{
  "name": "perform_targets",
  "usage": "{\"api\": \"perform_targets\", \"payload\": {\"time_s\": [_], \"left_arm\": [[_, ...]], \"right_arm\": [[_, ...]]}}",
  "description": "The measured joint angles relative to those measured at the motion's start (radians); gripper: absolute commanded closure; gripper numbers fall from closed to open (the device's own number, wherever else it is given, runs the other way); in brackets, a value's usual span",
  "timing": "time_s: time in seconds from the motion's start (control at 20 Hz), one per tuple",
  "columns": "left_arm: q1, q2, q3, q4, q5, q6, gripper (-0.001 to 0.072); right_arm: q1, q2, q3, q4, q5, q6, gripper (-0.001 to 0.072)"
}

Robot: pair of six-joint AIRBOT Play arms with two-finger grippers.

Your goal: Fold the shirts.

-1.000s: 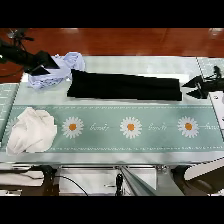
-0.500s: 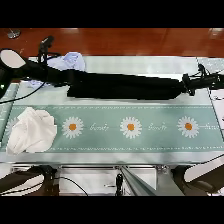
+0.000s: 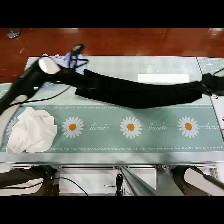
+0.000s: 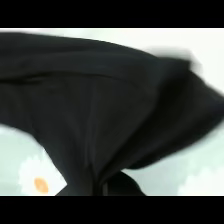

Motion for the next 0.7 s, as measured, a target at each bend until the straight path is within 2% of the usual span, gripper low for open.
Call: {"api": "perform_targets", "payload": {"time_s": [0.2, 0.35, 0.7], "left_arm": [[-0.133, -0.166, 0.175, -0.003, 0.005, -0.022, 0.0681], [-0.222, -0.298, 0.333, -0.011, -0.020, -0.050, 0.0681], [-0.386, -0.520, 0.504, -0.153, -0.120, -0.095, 0.0681]], "right_arm": [[0.000, 0.327, -0.190, -0.014, 0.016, 0.064, 0.0691], [0.000, 0.498, -0.269, -0.015, 0.037, 0.115, 0.0691], [0.000, 0.639, -0.312, 0.014, 0.078, 0.164, 0.0691]]}}
